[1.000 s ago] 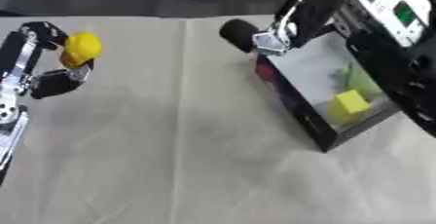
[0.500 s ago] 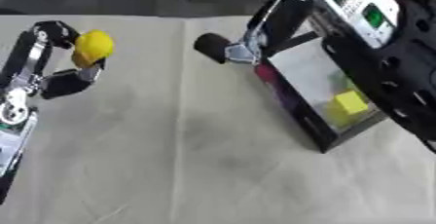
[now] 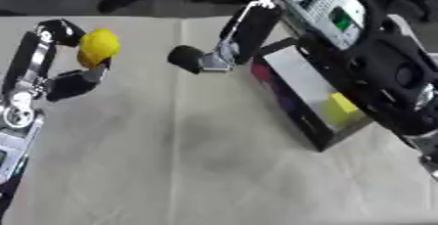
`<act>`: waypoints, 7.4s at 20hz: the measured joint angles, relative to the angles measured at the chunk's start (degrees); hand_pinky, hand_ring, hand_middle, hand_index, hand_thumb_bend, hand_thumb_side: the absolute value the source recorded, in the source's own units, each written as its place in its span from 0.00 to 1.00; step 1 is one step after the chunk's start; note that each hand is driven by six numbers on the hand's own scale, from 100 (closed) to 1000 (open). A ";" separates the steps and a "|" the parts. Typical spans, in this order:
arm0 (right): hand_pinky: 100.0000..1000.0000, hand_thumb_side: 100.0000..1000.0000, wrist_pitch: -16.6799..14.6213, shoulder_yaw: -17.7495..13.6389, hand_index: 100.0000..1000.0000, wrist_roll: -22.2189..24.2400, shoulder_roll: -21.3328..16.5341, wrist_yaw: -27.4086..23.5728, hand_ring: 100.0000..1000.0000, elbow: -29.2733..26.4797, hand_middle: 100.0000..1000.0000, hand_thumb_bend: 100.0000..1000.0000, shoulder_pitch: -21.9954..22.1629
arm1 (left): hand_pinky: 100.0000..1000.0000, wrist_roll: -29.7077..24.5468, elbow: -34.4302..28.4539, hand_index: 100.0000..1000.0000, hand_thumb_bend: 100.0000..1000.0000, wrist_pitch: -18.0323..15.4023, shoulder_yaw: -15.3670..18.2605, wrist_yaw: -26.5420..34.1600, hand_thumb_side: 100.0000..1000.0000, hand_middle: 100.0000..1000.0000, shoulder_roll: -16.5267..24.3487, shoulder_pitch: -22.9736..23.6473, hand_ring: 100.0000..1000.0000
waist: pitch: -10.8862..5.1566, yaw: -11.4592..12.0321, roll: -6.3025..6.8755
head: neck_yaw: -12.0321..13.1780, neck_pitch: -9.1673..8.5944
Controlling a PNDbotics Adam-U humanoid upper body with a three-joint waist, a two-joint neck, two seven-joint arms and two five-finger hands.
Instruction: Pick up the objects with one hand, pass them to the other hand, and then place them into the box on the other side of the table.
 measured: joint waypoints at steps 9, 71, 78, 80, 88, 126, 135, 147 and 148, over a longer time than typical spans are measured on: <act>0.98 0.07 -1.27 0.93 1.00 -1.27 2.22 3.26 0.96 3.49 1.00 0.00 -1.09 | 0.67 -0.85 -0.42 0.39 0.15 -2.40 -2.42 0.83 0.00 0.49 -1.31 -0.57 0.61 | 0.00 0.19 -0.37 | -1.72 0.00; 0.89 0.05 -12.48 0.33 0.86 -19.93 7.10 27.83 0.74 17.27 0.76 0.00 -0.41 | 0.62 -1.82 -7.82 0.38 0.03 3.84 -7.82 17.68 0.00 0.33 -3.27 -0.07 0.52 | 0.86 2.07 -0.37 | -4.82 0.00; 0.90 0.04 -12.52 0.31 0.81 -18.89 7.21 28.74 0.75 18.39 0.68 0.00 -0.36 | 0.63 -2.69 -7.84 0.38 0.02 3.04 -7.98 16.50 0.00 0.34 -3.28 -0.08 0.53 | 1.10 2.09 -0.37 | -5.01 0.00; 0.89 0.01 -12.30 0.30 0.77 -18.41 7.22 28.42 0.74 18.61 0.62 0.00 -0.36 | 0.63 -2.93 -7.83 0.38 0.02 2.94 -7.98 15.87 0.00 0.34 -3.28 -0.08 0.53 | 1.12 2.09 -0.37 | -5.02 0.00; 0.88 0.00 -9.58 0.23 0.70 -15.67 7.30 23.01 0.69 18.99 0.50 0.00 -0.07 | 0.64 -3.65 -7.84 0.40 0.00 3.15 -8.01 14.82 0.01 0.36 -3.70 -0.06 0.54 | 1.22 2.09 -0.35 | -5.26 0.00; 0.86 0.02 -2.52 -0.79 0.62 -11.30 7.04 12.58 0.65 18.23 0.41 0.00 0.13 | 0.75 -8.28 -7.79 0.76 1.00 5.72 -8.71 4.83 0.66 0.63 -4.15 0.43 0.75 | 1.22 1.52 -0.35 | -6.05 0.00; 0.86 0.02 -1.92 -0.96 0.62 -11.59 6.60 11.63 0.65 17.57 0.41 0.00 0.21 | 0.77 -9.75 -7.81 0.76 1.00 6.25 -9.06 1.92 0.78 0.63 -4.15 0.43 0.76 | 1.22 1.28 -0.35 | -6.05 0.00; 0.85 0.01 -1.59 -1.46 0.61 -12.27 5.99 10.81 0.65 17.58 0.41 0.00 0.08 | 0.79 -14.26 -8.13 0.77 1.00 3.82 -9.37 -0.82 0.51 0.65 -3.22 1.12 0.78 | 1.22 1.34 -0.34 | -6.54 0.00; 0.85 0.01 -1.56 -1.47 0.61 -12.31 5.97 10.69 0.65 17.59 0.41 0.00 0.08 | 0.79 -14.56 -8.13 0.77 1.00 3.75 -9.37 -1.00 0.62 0.64 -3.11 1.21 0.78 | 1.22 1.34 -0.34 | -6.56 0.00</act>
